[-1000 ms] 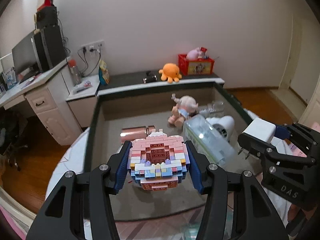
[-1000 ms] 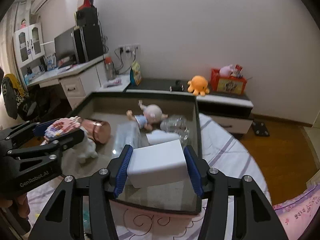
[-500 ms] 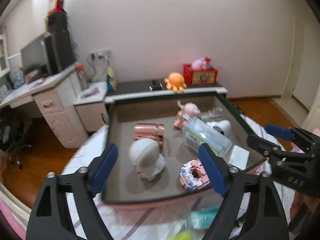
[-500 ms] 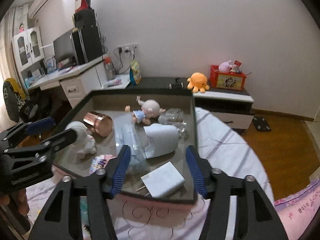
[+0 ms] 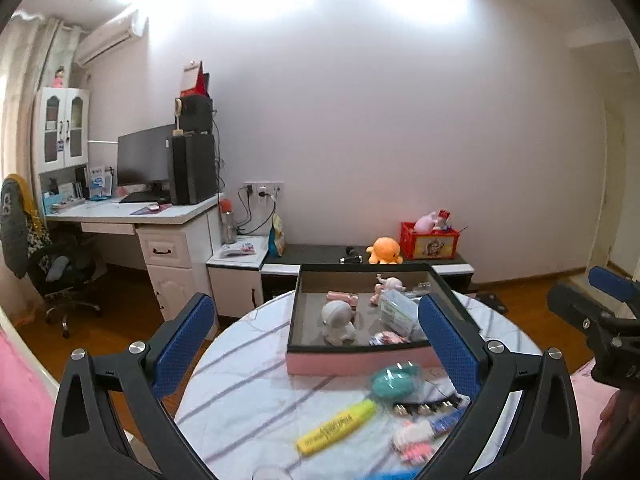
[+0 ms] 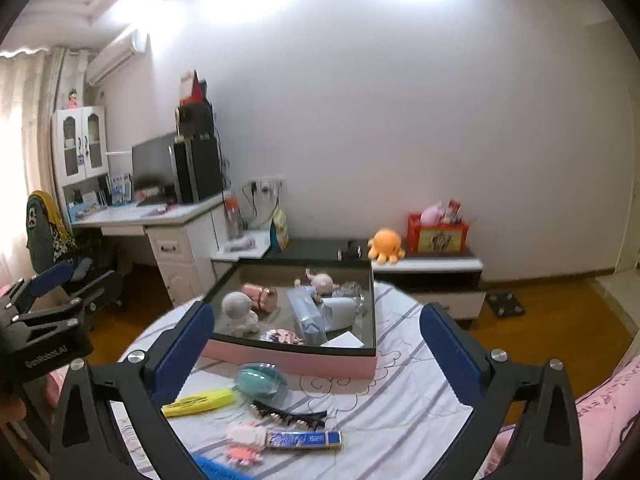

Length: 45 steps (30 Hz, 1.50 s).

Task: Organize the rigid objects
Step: 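Withdraw both open tools from the pink box and raise them above the bed, then grasp the yellow highlighter with the left tool while the right tool grasps the teal round case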

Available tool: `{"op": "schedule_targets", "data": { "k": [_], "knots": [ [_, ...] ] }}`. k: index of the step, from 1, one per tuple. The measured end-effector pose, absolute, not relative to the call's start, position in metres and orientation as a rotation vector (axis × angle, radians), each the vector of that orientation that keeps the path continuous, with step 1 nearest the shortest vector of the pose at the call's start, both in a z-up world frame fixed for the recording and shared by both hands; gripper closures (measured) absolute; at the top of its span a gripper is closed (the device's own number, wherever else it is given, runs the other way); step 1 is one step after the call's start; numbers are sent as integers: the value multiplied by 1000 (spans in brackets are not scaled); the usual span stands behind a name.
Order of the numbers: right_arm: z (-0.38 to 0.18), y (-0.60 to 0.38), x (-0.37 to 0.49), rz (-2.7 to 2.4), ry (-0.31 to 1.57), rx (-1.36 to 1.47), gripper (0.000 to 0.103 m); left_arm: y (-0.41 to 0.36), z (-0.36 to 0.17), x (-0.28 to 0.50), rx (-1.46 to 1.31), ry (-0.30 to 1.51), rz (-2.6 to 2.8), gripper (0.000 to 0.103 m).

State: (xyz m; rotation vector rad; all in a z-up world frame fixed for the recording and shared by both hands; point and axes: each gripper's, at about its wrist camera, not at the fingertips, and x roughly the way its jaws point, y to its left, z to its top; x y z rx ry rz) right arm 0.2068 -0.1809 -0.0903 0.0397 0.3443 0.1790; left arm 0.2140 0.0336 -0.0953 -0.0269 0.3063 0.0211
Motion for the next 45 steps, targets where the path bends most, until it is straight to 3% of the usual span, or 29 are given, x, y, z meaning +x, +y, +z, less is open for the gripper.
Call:
{"op": "schedule_targets", "data": {
  "k": [9,18,45],
  "knots": [
    [-83,-170,138,118,261,32,0,23,-85,137,20,244,7,0],
    [-74,-166,107,82,212,11,0,15,-70,108,75,183,9,0],
    [-87,-170,110,65,264,14,0,18,-82,116,69,232,7,0]
  ]
}}
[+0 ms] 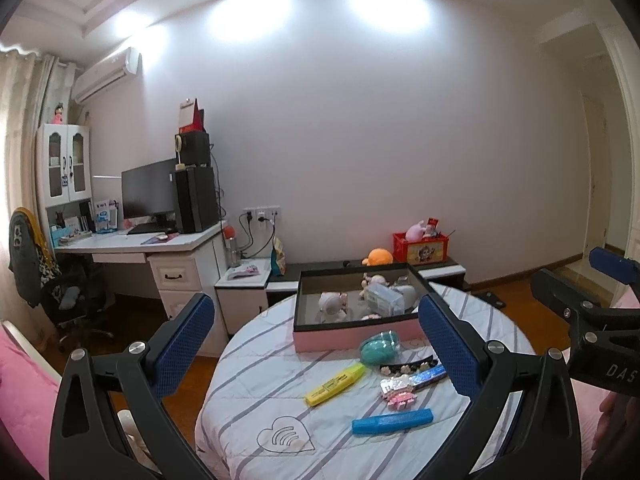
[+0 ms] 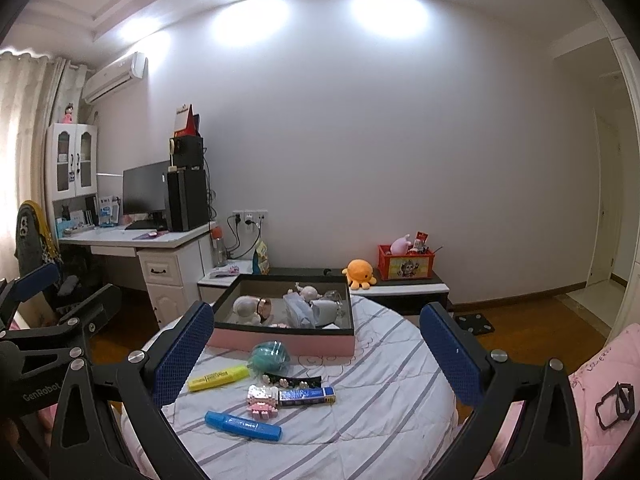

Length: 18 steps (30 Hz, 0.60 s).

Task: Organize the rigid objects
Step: 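Grasp the yellow highlighter with the left tool while the right tool grasps the teal round case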

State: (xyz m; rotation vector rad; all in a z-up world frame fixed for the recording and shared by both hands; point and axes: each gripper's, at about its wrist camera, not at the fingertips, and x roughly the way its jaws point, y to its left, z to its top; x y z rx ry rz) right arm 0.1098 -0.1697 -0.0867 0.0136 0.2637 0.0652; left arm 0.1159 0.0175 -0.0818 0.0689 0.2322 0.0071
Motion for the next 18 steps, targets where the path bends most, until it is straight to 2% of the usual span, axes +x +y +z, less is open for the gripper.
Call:
{"op": "schedule_targets", "data": {
  "k": [18],
  "knots": [
    [-169,-176,202,71,556,31,0,71,-184,209,19,581,88,0]
  ]
}}
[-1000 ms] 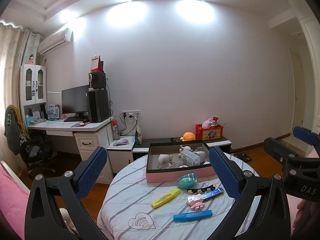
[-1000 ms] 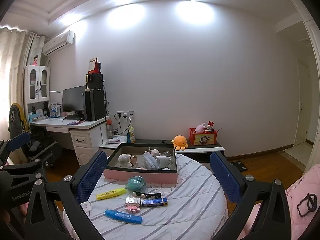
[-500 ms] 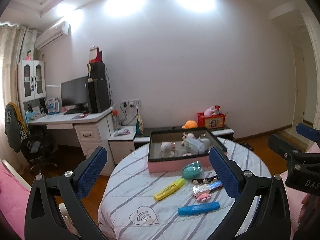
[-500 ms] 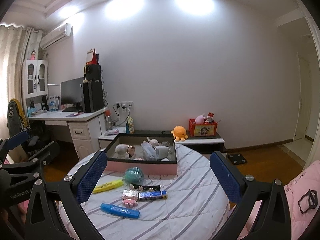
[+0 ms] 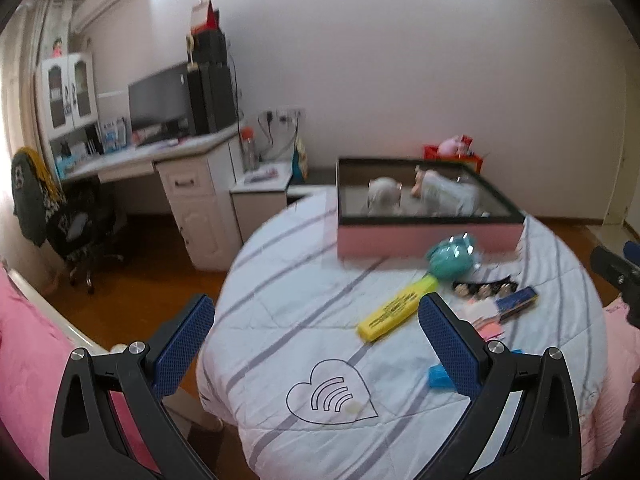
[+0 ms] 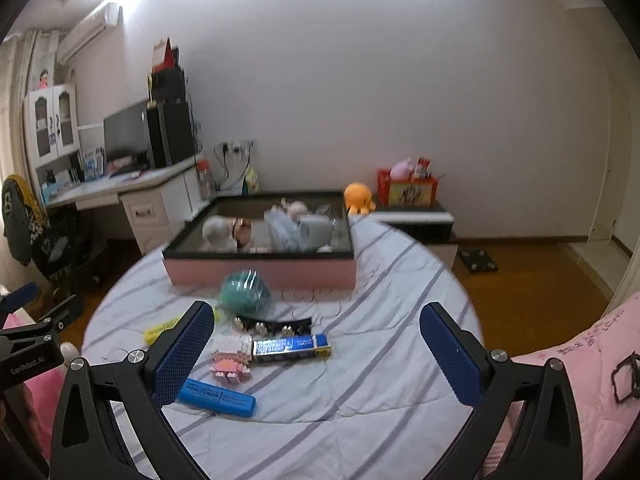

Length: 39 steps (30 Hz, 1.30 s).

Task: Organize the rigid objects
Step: 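Grasp the yellow highlighter with the left tool while the right tool grasps the teal round case, then carry the highlighter and teal case into the pink box and open both tools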

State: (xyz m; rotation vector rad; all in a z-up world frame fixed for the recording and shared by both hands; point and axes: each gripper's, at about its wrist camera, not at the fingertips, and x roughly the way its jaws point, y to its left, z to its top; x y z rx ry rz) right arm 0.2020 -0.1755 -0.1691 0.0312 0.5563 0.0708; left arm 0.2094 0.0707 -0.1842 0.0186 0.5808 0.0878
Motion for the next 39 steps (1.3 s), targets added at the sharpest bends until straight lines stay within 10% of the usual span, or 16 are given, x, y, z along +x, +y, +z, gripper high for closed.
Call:
{"op": "schedule_targets", "data": {
  "k": [19,22,34,39],
  "knots": [
    [-248,-95,348,220,901,-4,0,71,-241,282,69,750,26,0],
    [-254,-94,352,241,926,8,27,69,-245,286,76,761,1,0],
    [-243,-145,315,198,872,30,27,25,-266,310,177,864,-131,0],
    [-236,-153,311,204,851,44,27,19,-264,318,142,874,-236,54]
  ]
}}
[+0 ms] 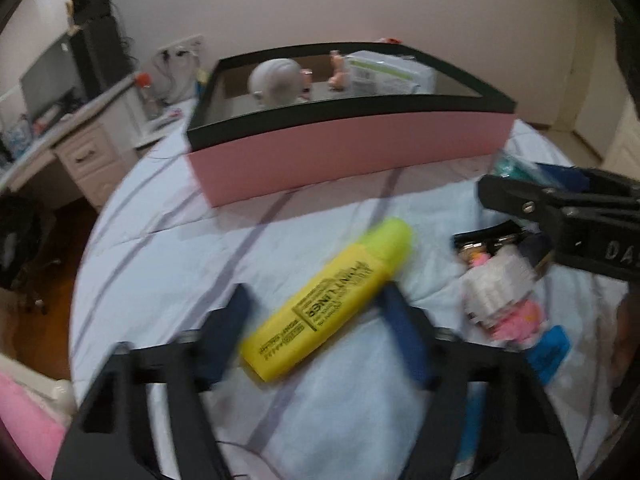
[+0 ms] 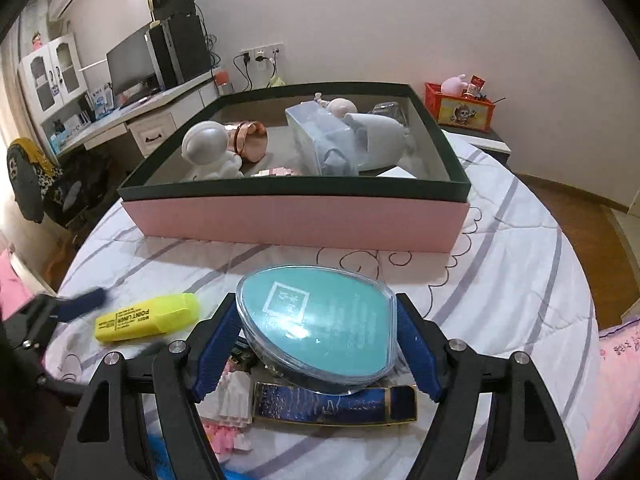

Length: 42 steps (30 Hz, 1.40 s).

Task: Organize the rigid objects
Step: 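Carry the highlighter and teal case into the pink box and open both tools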

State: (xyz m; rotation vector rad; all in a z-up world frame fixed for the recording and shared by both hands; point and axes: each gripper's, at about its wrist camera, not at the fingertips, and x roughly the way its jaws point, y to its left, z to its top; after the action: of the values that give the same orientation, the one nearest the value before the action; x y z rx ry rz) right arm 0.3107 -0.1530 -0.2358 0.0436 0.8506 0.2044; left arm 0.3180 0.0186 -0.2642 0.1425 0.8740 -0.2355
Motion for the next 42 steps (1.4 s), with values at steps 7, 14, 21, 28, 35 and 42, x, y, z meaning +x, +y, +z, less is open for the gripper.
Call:
{"op": "schedule_targets", "data": {
  "k": [7,14,21,28,35,42],
  "knots": [
    [-239,-145,319,225,866,28,27,32,-260,315,89,857,-153,77],
    [-248,-143,320,236,871,26,28,39,-258,313,58,852,-135,77],
    [-240,-146,311,242,838,40,28,45,-243,310,18,821,-145,77],
    [-218,-147,306,253,793,31,29,40,-217,309,26,768,-180,77],
    [-187,-150,312,253,721,13,29,28,-188,329,39,718,-238,77],
    [-179,-157,359,218,710,-9,29,4,-175,391,46,740,-314,77]
  ]
}}
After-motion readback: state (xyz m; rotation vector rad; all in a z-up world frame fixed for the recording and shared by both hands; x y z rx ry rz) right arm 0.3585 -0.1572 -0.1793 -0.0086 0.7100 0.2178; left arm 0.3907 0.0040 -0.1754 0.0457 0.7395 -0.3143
